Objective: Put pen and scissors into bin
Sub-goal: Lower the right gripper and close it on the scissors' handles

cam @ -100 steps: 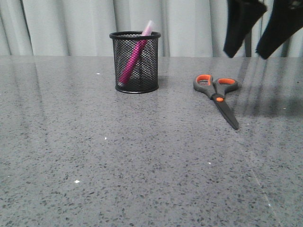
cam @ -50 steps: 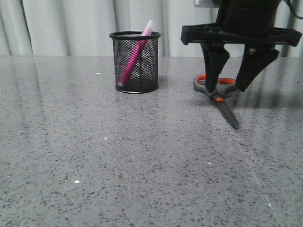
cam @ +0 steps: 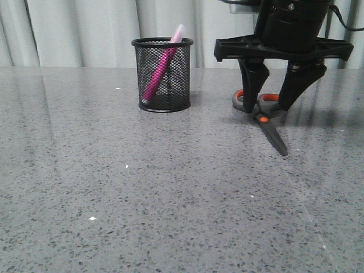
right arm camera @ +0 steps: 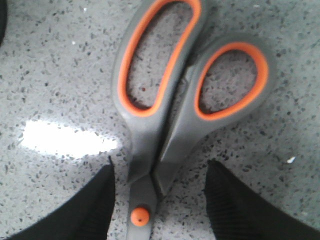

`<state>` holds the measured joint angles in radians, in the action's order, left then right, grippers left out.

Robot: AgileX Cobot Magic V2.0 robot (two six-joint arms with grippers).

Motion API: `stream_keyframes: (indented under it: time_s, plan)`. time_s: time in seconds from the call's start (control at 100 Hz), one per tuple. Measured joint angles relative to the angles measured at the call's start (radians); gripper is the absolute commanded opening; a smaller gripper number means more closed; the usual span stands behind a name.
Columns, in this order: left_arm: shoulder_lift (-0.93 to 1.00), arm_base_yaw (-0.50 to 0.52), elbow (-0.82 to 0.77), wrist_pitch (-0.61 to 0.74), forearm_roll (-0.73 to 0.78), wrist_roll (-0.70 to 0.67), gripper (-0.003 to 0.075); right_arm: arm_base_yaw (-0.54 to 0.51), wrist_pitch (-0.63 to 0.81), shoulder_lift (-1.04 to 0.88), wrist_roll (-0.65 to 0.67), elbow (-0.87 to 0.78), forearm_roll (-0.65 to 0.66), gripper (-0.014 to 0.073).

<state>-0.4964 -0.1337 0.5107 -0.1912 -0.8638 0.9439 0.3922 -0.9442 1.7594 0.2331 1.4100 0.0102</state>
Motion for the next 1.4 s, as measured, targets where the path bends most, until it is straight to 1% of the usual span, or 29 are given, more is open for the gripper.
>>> stream_keyframes:
  time_s: [0.27, 0.45, 0.72, 0.97, 1.04, 1.09, 1.12, 1.16, 1.3, 1.4]
  plan:
    - [0.000, 0.000, 0.000, 0.000, 0.000, 0.000, -0.0022, 0.000, 0.000, 0.028, 0.001, 0.001, 0.003, 0.0360]
    - [0.000, 0.000, 0.000, 0.000, 0.000, 0.000, -0.0022, 0.000, -0.007, 0.043, 0.001, 0.035, 0.006, 0.0360]
    - [0.000, 0.000, 0.000, 0.000, 0.000, 0.000, -0.0022, 0.000, -0.076, 0.093, 0.003, 0.099, 0.006, 0.0360]
    - [0.000, 0.000, 0.000, 0.000, 0.000, 0.000, -0.0022, 0.002, -0.087, 0.095, 0.003, 0.105, 0.006, 0.0355]
    - [0.000, 0.000, 0.000, 0.000, 0.000, 0.000, -0.0022, 0.002, -0.088, 0.095, 0.003, 0.105, 0.006, 0.0297]
    - [0.000, 0.000, 0.000, 0.000, 0.000, 0.000, -0.0022, 0.004, -0.088, 0.095, 0.003, 0.105, 0.006, 0.0217]
    - [0.000, 0.000, 0.000, 0.000, 0.000, 0.000, -0.0022, 0.006, -0.088, 0.095, 0.003, 0.105, 0.006, 0.0185]
    - [0.000, 0.000, 0.000, 0.000, 0.000, 0.000, -0.0022, 0.007, -0.088, 0.095, 0.003, 0.105, 0.006, 0.0111]
    - [0.000, 0.000, 0.000, 0.000, 0.000, 0.000, -0.0022, 0.010, -0.088, 0.095, 0.001, 0.105, 0.006, -0.0078]
    - [0.000, 0.000, 0.000, -0.001, 0.000, 0.000, -0.0022, 0.010, -0.086, 0.095, -0.014, 0.105, 0.006, -0.0074]
